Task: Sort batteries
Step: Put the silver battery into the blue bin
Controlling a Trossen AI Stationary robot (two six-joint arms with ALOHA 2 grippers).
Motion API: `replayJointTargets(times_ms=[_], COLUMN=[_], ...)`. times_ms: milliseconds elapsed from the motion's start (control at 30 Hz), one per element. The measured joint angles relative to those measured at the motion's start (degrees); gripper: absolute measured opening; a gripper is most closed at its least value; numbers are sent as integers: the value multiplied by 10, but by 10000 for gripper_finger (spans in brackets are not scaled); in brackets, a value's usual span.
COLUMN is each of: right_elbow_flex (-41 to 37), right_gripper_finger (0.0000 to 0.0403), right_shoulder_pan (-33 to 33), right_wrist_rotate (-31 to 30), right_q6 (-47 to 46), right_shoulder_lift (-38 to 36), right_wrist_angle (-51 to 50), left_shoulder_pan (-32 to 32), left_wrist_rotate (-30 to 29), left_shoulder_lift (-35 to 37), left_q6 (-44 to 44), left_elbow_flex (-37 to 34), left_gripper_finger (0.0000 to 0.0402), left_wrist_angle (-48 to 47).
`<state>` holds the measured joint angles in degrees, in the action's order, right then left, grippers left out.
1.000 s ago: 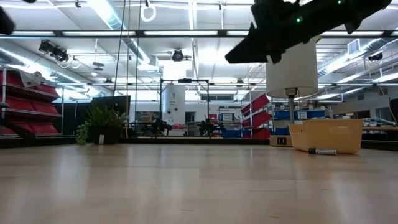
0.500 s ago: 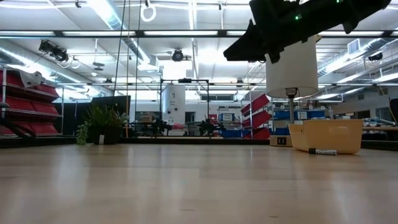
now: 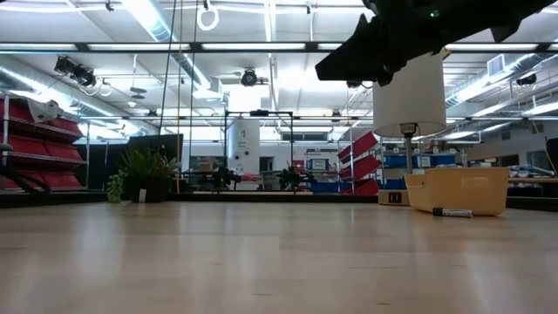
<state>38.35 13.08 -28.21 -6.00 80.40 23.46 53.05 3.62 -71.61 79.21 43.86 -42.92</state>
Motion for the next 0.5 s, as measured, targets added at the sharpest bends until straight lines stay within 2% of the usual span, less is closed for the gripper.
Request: replayJointTargets(times_ms=[133, 367, 433, 500], right_elbow_flex=[0, 0, 0, 0], right_gripper_finger=[100, 100, 100, 100], right_shoulder_pan=[0, 5, 5, 5], right_wrist_rotate=[0, 0, 0, -1], right_q6=[-16, -31, -34, -35], right_shoulder_lift=[0, 0, 0, 0], right_wrist_angle=[0, 0, 0, 0], left_shoulder_pan=[-16, -73, -86, -97], left_wrist_rotate=[-74, -198, -194, -161], left_shoulder_lift=[0, 0, 0, -4], left_q6=[-68, -225, -281, -334], left_elbow_flex=[0, 7, -2, -14], left_gripper_finger=[156, 156, 156, 156], left_wrist_angle=[-26, -13, 21, 58])
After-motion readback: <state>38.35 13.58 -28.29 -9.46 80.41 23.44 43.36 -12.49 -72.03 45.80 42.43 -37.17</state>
